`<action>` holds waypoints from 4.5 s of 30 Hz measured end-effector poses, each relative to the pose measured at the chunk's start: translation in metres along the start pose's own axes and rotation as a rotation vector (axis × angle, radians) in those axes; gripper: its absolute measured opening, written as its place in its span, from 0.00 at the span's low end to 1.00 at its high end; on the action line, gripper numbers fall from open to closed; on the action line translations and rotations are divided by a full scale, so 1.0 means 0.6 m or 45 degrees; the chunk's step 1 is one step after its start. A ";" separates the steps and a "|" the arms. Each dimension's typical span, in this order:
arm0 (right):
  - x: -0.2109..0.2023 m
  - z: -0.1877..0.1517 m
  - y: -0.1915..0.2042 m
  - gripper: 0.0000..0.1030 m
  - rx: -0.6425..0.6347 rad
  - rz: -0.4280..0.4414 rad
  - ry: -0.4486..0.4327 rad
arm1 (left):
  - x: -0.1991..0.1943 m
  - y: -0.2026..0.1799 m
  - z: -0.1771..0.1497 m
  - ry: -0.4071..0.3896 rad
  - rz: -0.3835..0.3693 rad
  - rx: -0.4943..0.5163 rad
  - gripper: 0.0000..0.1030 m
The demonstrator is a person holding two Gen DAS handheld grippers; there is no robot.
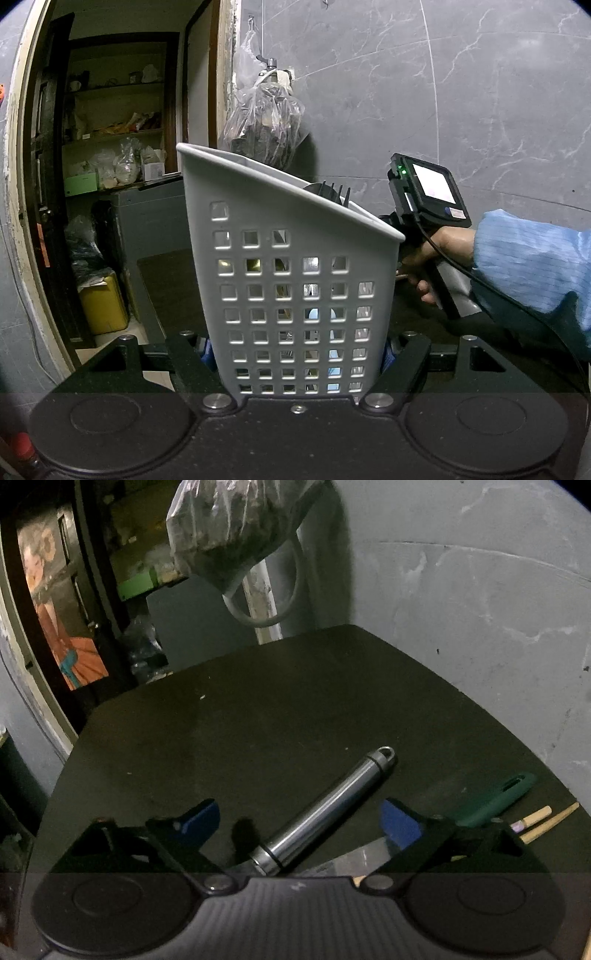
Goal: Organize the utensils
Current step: 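Close the right tool on the silver metal handle's end, then lift the silver handle with the right tool and carry it over the basket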
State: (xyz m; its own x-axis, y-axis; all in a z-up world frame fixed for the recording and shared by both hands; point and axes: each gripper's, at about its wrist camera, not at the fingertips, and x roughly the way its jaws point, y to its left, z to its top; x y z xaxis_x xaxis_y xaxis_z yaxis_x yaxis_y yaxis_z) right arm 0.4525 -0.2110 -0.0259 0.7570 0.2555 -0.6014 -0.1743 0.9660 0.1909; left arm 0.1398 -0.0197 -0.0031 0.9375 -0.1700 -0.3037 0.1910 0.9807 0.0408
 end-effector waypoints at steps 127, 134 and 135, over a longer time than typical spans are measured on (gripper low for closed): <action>-0.475 -0.058 0.133 0.20 -0.378 0.842 -0.883 | -0.004 -0.003 0.004 0.004 0.010 0.001 0.74; -0.450 -0.065 0.151 0.20 -0.387 0.900 -0.788 | -0.004 -0.003 0.004 0.004 0.010 0.001 0.74; -0.447 -0.065 0.152 0.20 -0.388 0.907 -0.776 | -0.004 -0.003 0.004 0.004 0.010 0.002 0.74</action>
State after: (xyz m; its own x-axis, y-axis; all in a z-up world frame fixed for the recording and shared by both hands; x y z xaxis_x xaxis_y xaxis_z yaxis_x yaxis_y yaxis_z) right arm 0.2088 -0.1898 0.1228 0.5923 0.8000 0.0959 -0.8055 0.5851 0.0937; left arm 0.1376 -0.0215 -0.0001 0.9381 -0.1616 -0.3065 0.1837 0.9820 0.0447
